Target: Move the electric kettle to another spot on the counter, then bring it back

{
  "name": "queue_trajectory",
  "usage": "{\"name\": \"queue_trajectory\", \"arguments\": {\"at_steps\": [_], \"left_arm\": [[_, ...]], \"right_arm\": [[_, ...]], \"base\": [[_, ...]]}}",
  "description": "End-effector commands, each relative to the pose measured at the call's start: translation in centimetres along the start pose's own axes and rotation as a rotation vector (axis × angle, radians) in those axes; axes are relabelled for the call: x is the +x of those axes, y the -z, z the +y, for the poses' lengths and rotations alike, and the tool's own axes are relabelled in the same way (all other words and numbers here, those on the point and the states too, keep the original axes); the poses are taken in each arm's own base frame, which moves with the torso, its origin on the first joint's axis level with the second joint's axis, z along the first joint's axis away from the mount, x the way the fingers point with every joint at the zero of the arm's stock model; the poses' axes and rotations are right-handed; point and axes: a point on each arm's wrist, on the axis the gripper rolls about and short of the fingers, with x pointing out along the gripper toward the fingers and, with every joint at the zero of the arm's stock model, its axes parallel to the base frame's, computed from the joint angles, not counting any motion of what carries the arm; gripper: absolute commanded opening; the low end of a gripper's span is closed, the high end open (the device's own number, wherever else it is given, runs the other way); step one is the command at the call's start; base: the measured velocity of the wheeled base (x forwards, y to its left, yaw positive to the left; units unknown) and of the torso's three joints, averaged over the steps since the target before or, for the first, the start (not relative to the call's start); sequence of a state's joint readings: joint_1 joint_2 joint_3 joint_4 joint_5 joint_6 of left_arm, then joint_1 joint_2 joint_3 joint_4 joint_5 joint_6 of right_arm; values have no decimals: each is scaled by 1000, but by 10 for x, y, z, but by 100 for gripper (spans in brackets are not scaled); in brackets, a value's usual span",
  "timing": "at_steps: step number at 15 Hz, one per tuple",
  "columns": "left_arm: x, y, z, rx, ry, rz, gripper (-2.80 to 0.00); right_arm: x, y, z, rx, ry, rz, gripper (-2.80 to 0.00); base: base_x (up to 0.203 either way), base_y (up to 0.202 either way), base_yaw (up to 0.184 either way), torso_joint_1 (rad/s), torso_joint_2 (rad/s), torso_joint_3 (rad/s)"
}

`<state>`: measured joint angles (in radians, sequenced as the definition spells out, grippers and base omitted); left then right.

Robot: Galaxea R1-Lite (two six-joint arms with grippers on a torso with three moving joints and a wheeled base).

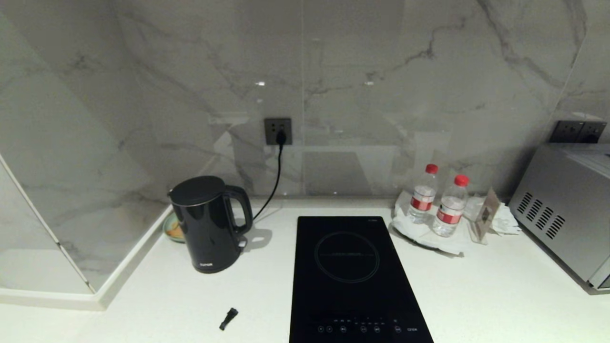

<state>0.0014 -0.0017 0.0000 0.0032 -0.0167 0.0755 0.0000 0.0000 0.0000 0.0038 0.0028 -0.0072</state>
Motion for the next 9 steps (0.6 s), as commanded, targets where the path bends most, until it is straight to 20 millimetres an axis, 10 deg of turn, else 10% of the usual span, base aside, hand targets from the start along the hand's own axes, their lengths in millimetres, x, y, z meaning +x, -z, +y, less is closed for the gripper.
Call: {"name": "queue_trajectory", "arguments": {"at_steps": [1,9], "left_arm": [[0,0,0,0,0,-1,-280],[0,0,0,-2,-3,0,-280]], "right_arm": [[0,0,0,0,0,-1,-280],[0,0,0,0,0,-1,-280]], "base": [[0,0,0,0,0,0],[0,0,0,1,1,-81]]}}
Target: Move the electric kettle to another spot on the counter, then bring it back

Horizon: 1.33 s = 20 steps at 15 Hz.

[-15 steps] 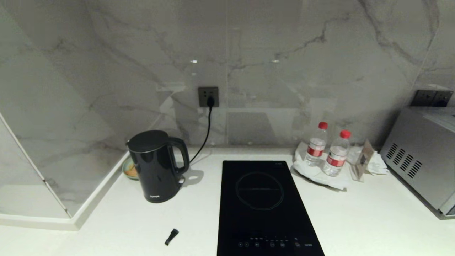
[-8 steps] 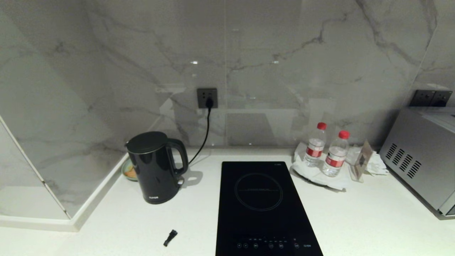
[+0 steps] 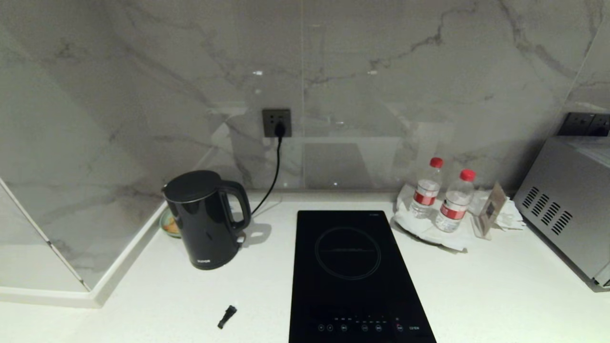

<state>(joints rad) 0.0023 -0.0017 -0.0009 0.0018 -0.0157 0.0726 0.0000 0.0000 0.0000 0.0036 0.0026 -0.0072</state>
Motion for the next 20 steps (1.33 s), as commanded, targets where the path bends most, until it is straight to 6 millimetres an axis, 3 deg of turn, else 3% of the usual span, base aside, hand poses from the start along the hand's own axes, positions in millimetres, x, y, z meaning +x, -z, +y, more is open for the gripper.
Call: {"name": "queue_trajectory", "arguments": {"at_steps": [1,20], "left_arm": [[0,0,0,1,-1,1,-280],[0,0,0,0,1,2,-280]], "right_arm": [[0,0,0,0,0,-1,-280],[0,0,0,0,0,0,-280]], "base": [[0,0,0,-2,4,-191],[0,0,0,2,4,-170]]}}
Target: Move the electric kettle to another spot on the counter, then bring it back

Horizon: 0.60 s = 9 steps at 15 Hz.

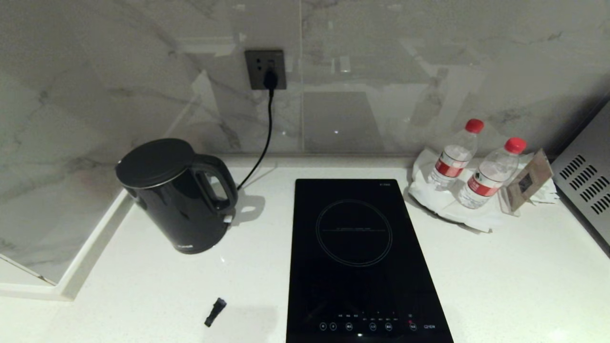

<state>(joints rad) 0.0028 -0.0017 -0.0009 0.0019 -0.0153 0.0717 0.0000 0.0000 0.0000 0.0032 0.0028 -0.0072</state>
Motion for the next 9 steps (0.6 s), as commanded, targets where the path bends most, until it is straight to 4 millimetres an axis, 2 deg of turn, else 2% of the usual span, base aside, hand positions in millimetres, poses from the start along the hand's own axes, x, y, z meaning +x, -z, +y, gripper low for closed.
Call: {"name": "queue_trajectory", "arguments": {"at_steps": [1,3,4,7,9], "left_arm": [[0,0,0,-1,1,1,-280],[0,-1,0,2,-6,-2,-280],[-3,-9,1,0,-8,-28,-280],[-7,-60,3,1,42,-74,-280],[7,-95,3,8,124,-30,-280]], "right_arm": [[0,0,0,0,0,0,-280],[0,0,0,0,0,0,-280],[0,0,0,0,0,1,-280],[0,0,0,0,0,0,-280],[0,0,0,0,0,0,-280]], "base": [[0,0,0,0,0,0],[0,0,0,0,0,0],[0,0,0,0,0,0],[0,0,0,0,0,0],[0,0,0,0,0,0]]}}
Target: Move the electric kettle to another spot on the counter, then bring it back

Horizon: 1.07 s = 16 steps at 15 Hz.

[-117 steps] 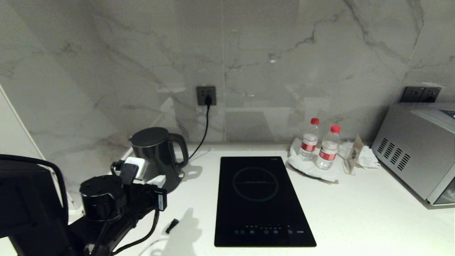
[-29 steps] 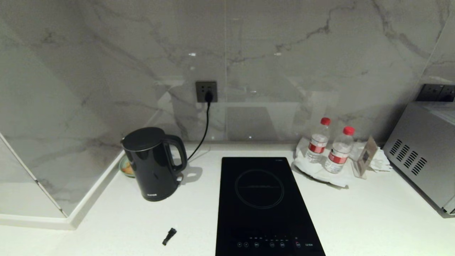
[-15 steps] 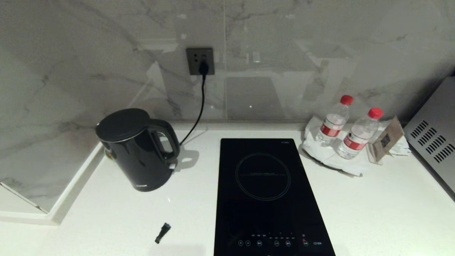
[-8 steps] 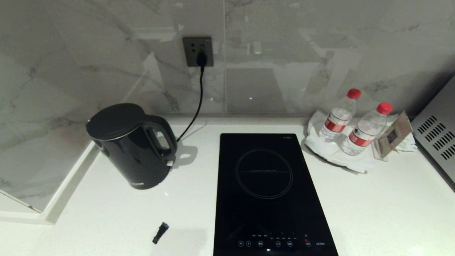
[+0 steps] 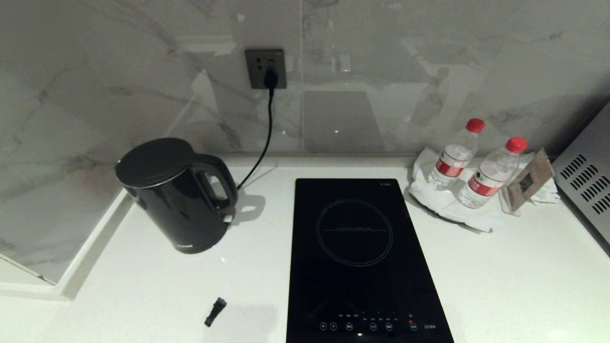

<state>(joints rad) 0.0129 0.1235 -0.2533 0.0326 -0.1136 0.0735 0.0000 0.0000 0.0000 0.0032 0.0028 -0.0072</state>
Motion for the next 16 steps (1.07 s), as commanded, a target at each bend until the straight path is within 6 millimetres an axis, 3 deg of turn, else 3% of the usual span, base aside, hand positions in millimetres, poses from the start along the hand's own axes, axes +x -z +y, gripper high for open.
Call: {"name": "queue_trajectory", "arguments": {"at_steps": [1,6,9,14,16], "left_arm": [[30,-35,4,5,103,92,-280],[103,-58,11,3,241,193,-280],[143,-57,4,-14,351,288,-280],[183,-43,-61,6,431,412,-280],[187,-34,-86,14,427,415,-280]], "right_arm": [[0,0,0,0,0,1,-280],[0,0,0,0,0,1,-280],[0,0,0,0,0,1,-280],[0,0,0,0,0,0,-280],[0,0,0,0,0,1,-280]], "base": [[0,0,0,0,0,0],[0,0,0,0,0,0],[0,0,0,0,0,0],[0,0,0,0,0,0],[0,0,0,0,0,0]]}}
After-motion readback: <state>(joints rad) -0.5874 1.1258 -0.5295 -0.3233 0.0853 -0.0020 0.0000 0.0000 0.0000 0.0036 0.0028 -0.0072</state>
